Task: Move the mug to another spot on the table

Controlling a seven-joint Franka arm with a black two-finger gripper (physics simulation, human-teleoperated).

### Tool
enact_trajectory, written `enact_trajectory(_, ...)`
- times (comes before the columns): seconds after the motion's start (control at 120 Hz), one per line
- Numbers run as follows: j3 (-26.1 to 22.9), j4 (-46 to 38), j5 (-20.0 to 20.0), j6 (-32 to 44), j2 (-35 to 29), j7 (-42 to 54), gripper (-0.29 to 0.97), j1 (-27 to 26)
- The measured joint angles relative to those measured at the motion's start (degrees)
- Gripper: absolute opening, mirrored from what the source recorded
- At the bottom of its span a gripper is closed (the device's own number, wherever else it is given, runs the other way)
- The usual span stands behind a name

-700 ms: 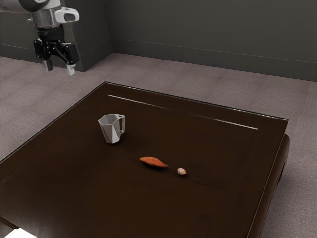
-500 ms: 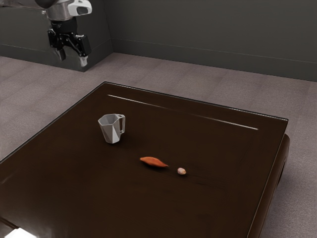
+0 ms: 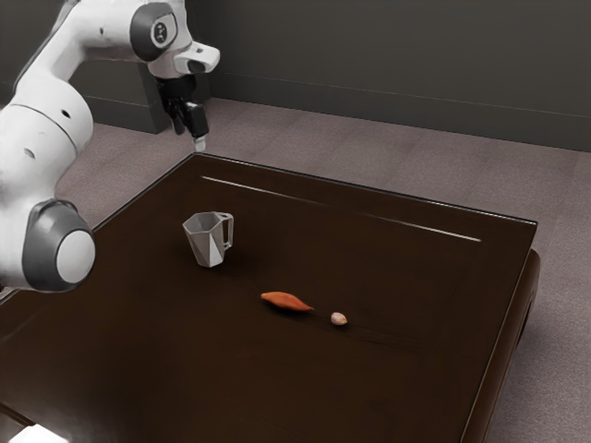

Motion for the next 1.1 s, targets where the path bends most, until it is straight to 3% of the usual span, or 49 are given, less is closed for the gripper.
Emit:
enact_trajectory(0.2,0.1,0.4,3.5,-3.4,5.6,3.9,0.68,-0.5)
enact_trajectory(0.4,-1.4,-0.4,3.9,0.9,8.5,5.9,0.68,-2.3)
enact_trajectory(0.775,-1.3,-3.6,-1.6,16.8,14.9,5.6,0.68,-1.4)
enact_trajectory(1.1,-1.1,-6.2,-2.7,24.8,15.8,4.8,0.68,0.1)
